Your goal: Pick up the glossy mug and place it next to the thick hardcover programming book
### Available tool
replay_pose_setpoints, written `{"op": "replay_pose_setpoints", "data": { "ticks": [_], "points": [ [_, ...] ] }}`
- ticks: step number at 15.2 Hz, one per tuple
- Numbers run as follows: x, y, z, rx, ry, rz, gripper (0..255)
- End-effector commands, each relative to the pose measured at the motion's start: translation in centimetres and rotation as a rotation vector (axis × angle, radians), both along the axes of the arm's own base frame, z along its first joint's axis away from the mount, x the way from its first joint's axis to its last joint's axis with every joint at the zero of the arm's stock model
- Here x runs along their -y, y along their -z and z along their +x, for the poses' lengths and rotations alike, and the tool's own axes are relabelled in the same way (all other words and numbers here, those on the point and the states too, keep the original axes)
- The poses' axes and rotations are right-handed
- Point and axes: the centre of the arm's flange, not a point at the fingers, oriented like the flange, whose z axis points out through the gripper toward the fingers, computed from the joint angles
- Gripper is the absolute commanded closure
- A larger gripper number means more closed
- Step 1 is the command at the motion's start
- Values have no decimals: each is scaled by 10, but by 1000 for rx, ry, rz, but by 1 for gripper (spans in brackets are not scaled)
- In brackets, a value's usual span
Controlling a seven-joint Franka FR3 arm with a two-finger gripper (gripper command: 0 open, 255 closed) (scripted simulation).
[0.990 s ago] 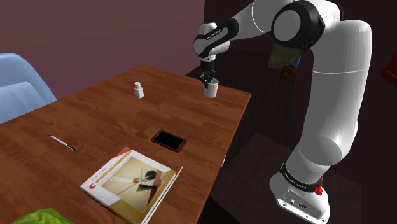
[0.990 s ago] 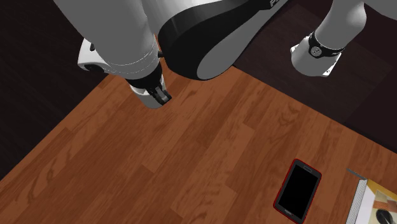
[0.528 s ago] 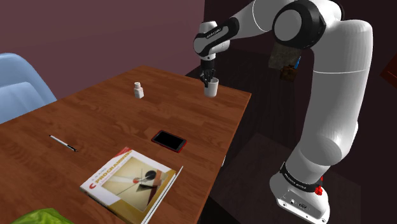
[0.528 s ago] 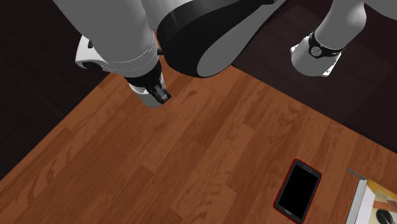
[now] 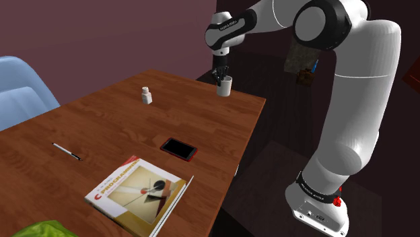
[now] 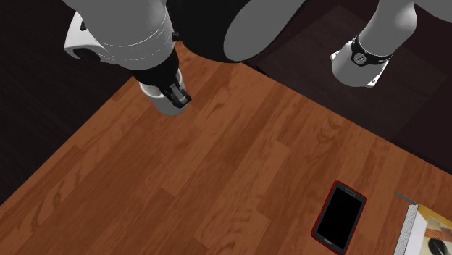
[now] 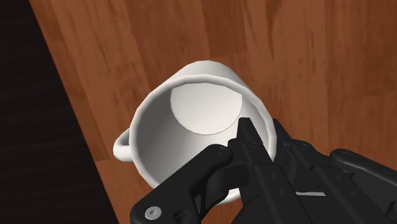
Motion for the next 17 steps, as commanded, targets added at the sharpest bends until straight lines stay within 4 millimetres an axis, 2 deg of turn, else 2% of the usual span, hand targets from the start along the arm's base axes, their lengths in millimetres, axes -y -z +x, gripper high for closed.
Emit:
{"op": "replay_pose_setpoints", "data": {
  "ticks": [1, 17],
  "points": [
    [0, -11, 0, 0, 0, 0, 255],
    [0, -96, 0, 0, 0, 0, 255]
  ]
}}
